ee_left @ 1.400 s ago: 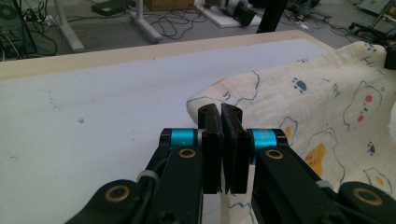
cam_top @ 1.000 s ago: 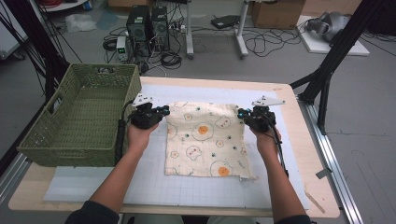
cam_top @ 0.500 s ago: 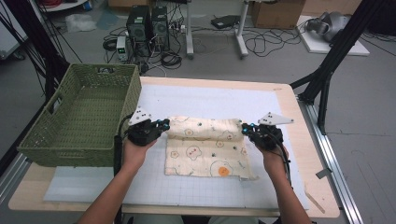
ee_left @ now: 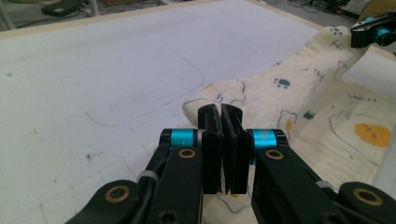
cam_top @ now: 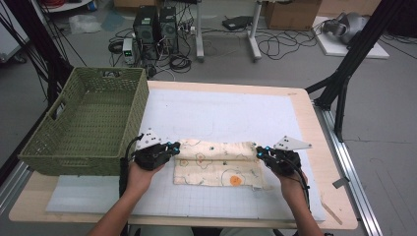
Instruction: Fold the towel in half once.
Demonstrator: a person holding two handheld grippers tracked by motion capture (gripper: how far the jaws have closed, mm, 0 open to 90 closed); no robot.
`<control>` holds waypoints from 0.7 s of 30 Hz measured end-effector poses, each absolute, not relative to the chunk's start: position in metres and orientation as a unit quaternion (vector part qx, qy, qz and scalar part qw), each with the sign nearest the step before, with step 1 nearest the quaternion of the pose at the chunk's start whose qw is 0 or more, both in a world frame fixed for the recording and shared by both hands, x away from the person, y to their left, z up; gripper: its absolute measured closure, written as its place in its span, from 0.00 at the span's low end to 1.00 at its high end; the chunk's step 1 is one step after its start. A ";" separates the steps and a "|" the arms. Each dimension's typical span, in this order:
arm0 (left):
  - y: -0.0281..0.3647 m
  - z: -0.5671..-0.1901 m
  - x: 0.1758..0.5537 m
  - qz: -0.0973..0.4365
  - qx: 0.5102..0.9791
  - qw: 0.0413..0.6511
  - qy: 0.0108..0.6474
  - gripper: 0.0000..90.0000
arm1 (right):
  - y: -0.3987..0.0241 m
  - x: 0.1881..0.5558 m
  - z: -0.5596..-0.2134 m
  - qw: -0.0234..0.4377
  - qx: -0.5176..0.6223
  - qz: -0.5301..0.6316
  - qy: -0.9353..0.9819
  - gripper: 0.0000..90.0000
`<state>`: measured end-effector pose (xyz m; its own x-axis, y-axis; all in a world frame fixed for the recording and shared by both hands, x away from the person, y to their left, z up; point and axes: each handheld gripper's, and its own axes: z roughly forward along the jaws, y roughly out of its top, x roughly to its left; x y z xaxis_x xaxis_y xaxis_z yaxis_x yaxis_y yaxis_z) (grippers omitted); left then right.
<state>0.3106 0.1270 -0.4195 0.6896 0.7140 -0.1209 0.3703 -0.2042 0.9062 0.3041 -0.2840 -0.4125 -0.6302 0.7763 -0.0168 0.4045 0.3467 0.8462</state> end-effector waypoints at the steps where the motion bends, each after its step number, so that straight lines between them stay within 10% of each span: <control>1: 0.127 -0.421 0.310 0.163 0.761 0.516 0.357 0.96 | -0.285 0.303 -0.415 0.212 0.375 0.433 0.792 0.96; 21: 0.139 -0.441 0.295 0.113 0.791 0.486 0.354 0.92 | -0.292 0.279 -0.433 0.169 0.344 0.430 0.817 0.95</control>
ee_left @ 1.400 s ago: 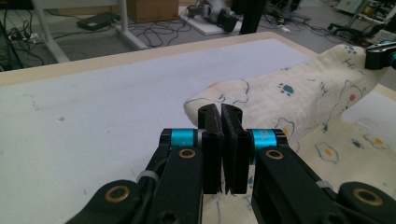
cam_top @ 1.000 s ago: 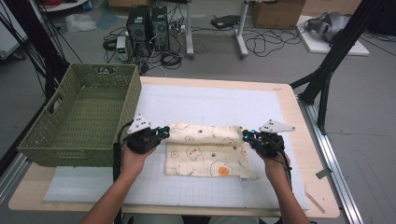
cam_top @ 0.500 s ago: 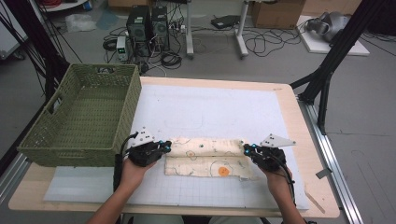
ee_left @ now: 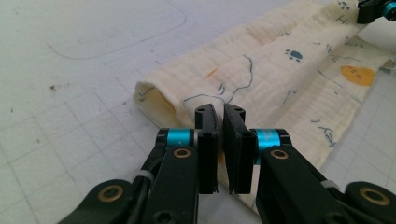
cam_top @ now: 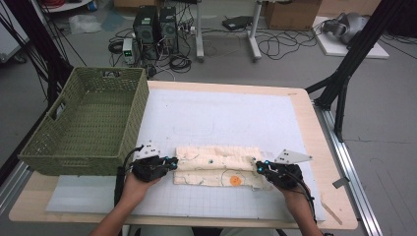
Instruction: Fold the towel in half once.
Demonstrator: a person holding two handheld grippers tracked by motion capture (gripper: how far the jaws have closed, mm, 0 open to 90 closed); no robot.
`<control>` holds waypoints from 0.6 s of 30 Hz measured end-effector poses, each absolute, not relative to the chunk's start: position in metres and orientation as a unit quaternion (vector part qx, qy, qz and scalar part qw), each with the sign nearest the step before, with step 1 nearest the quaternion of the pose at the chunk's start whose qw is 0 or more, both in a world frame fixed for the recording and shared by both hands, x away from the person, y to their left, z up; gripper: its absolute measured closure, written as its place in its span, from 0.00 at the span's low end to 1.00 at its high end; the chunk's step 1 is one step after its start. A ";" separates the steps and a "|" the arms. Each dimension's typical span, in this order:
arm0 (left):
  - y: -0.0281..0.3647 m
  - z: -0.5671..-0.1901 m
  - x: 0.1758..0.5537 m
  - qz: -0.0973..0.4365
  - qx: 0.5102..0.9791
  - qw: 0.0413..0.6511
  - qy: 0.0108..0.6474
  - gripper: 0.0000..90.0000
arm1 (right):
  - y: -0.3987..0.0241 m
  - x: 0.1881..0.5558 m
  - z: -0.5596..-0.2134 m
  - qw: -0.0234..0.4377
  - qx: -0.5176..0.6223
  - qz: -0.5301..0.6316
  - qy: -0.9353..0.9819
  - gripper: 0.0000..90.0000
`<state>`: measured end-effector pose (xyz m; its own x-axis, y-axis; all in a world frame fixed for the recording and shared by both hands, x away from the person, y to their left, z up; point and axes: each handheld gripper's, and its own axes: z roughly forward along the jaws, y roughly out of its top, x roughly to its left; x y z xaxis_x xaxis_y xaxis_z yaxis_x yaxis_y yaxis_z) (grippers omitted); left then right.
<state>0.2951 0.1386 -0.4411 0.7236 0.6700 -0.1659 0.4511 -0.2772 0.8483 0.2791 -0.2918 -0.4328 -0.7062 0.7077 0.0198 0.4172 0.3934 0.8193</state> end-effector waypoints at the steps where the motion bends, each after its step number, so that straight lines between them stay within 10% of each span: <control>1: 0.140 -0.441 0.294 0.107 0.793 0.485 0.353 0.90 | -0.292 0.278 -0.433 0.166 0.341 0.428 0.820 0.94; 6: 0.149 -0.431 0.294 0.085 0.789 0.490 0.361 0.63 | -0.303 0.271 -0.437 0.147 0.321 0.432 0.830 0.76; 18: 0.152 -0.426 0.317 0.118 0.751 0.511 0.401 0.57 | -0.322 0.277 -0.418 0.173 0.361 0.490 0.774 0.71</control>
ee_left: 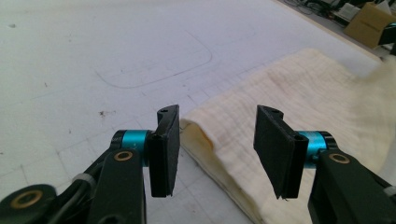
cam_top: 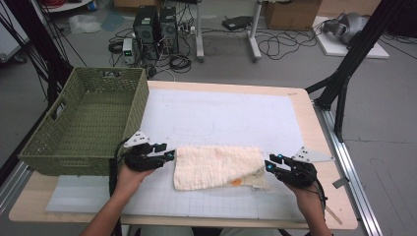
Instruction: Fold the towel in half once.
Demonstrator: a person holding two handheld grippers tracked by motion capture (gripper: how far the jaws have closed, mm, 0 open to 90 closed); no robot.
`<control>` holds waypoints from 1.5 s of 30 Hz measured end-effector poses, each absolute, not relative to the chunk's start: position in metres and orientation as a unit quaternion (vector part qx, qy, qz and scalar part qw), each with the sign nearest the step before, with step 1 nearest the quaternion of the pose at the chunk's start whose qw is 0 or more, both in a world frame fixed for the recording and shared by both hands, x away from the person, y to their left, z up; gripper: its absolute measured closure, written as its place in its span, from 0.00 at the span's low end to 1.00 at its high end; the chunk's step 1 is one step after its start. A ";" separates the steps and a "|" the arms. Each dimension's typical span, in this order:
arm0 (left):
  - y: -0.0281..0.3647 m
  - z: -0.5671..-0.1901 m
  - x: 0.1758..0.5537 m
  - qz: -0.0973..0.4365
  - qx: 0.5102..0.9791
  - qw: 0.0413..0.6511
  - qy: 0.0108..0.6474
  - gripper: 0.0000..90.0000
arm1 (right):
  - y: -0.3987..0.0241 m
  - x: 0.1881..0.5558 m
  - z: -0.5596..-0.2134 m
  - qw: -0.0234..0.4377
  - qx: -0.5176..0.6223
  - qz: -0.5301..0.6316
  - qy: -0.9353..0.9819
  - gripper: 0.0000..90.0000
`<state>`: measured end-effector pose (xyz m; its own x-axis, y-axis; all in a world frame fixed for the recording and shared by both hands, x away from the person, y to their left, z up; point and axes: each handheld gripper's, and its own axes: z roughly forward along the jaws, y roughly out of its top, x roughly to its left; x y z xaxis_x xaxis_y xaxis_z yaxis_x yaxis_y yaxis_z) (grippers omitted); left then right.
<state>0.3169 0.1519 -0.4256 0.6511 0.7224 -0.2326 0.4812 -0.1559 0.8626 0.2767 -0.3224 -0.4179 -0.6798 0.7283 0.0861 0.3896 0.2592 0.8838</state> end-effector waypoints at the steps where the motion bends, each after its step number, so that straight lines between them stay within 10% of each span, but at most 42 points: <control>1: 0.150 -0.427 0.318 0.117 0.753 0.508 0.403 0.57 | -0.322 0.277 -0.418 0.171 0.361 0.492 0.773 0.71; 17: 0.125 -0.448 0.323 0.106 0.796 0.443 0.399 0.70 | -0.304 0.308 -0.440 0.154 0.409 0.432 0.789 0.59; 25: 0.126 -0.445 0.319 0.105 0.792 0.464 0.383 0.97 | -0.295 0.308 -0.447 0.132 0.386 0.426 0.808 0.97; 45: 0.127 -0.447 0.343 0.119 0.761 0.466 0.436 0.98 | -0.295 0.315 -0.443 0.174 0.415 0.408 0.794 0.97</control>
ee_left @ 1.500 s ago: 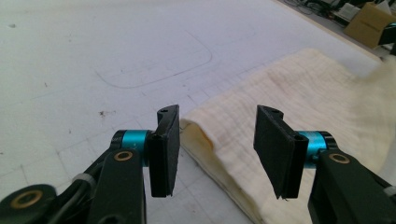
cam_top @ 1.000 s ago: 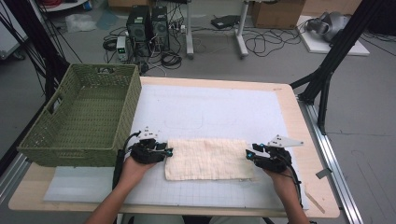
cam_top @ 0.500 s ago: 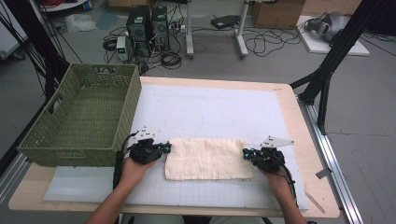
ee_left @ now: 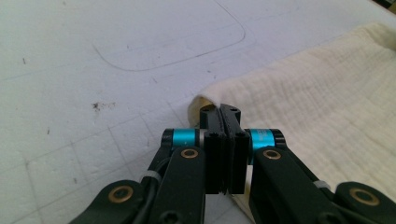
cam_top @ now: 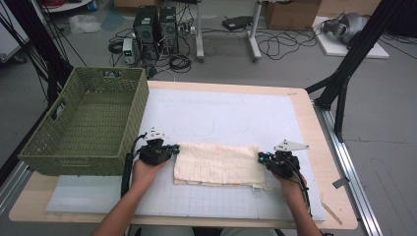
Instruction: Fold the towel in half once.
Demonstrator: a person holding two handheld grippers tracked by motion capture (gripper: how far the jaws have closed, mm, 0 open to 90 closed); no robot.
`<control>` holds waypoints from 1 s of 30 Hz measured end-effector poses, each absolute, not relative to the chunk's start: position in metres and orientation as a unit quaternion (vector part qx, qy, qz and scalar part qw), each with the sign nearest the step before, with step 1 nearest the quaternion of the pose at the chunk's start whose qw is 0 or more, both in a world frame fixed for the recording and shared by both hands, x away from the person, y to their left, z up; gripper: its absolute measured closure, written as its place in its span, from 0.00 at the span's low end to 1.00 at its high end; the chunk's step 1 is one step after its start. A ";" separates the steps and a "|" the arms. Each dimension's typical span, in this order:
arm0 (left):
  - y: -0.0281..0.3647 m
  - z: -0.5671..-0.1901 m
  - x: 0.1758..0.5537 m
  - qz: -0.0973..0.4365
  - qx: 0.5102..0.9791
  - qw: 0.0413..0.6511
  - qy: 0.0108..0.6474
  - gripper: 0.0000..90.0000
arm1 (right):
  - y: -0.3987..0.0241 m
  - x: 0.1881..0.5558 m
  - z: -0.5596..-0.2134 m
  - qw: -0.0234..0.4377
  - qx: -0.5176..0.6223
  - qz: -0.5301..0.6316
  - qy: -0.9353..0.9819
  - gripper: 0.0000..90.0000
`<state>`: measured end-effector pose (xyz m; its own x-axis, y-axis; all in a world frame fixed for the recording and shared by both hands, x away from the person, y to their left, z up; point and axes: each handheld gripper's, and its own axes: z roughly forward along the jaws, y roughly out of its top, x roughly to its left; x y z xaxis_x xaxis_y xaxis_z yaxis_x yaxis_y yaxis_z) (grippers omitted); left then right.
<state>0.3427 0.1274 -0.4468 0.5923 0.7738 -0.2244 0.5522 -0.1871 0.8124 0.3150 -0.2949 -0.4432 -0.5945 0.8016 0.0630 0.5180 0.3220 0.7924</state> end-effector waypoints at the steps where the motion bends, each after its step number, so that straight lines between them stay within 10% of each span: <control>1: 0.128 -0.446 0.342 0.118 0.760 0.464 0.439 0.98 | -0.294 0.315 -0.443 0.174 0.414 0.404 0.797 0.94; 8: 0.134 -0.438 0.342 0.143 0.735 0.487 0.450 0.61 | -0.302 0.317 -0.433 0.208 0.436 0.411 0.773 0.68; 13: 0.130 -0.432 0.355 0.154 0.737 0.485 0.446 0.54 | -0.297 0.333 -0.422 0.221 0.424 0.416 0.774 0.55; 24: 0.114 -0.445 0.380 0.107 0.771 0.440 0.448 0.57 | -0.280 0.370 -0.441 0.170 0.405 0.380 0.814 0.61; 30: 0.114 -0.448 0.378 0.100 0.791 0.426 0.428 0.68 | -0.284 0.372 -0.446 0.134 0.404 0.380 0.821 0.80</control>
<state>0.3783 0.1141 -0.4475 0.6139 0.7619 -0.2066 0.5920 -0.2713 0.7589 0.3717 -0.2836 -0.4459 -0.6374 0.7655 0.0882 0.5622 0.3838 0.7326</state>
